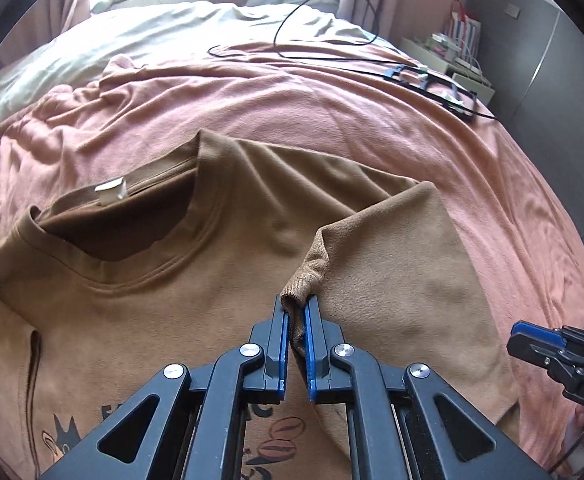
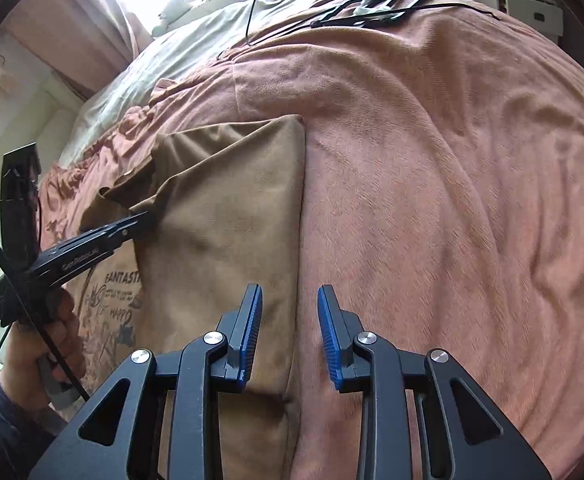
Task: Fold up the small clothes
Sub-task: 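Grasp the folded side edge with the left tool, then open the left tool and release the folded side edge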
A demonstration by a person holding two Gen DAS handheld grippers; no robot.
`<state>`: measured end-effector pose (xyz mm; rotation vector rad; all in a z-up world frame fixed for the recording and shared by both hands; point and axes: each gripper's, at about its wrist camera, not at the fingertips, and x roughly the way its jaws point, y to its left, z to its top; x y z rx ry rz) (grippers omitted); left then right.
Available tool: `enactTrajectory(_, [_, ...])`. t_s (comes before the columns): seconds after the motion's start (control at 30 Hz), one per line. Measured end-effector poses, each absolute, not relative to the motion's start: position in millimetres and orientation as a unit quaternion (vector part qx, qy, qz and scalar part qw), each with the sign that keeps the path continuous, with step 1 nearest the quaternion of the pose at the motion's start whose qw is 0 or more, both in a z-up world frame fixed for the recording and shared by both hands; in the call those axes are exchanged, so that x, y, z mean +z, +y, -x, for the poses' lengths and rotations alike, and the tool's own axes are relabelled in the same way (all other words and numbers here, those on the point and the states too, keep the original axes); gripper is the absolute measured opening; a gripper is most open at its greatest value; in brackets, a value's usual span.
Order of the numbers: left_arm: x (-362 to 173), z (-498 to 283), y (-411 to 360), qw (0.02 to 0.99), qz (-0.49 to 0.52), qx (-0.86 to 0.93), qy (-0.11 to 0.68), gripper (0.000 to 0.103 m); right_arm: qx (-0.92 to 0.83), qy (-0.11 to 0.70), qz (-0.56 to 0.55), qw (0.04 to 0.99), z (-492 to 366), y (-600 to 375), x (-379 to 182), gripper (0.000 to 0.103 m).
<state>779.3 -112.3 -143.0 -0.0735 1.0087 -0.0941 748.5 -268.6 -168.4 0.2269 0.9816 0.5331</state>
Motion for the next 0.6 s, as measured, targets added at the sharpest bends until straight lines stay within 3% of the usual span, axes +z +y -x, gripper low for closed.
enactTrajectory(0.23, [-163.9,-786.8,-104.7,0.859,0.035,-0.042,0.508,0.008,0.228,0.474,-0.047,0.849,-784.1,-231.3,-170.4,0.026])
enactTrajectory(0.33, [-165.8,-786.9,-99.0,0.861,0.046,-0.041,0.505,0.015,0.216,0.469,-0.038,0.856,-794.0,-222.5,-167.6,0.026])
enactTrajectory(0.5, [-164.3,-785.9,-85.4,0.865,0.040,0.003,0.500,0.051,0.201,0.459,-0.025,0.865,-809.1,-210.2,-170.2,0.026])
enactTrajectory(0.6, [-165.2,-786.7,-80.0,0.866,0.025,0.005,0.500,0.053,0.190,0.455,-0.009,0.870,-819.5,-203.2,-171.9,0.026])
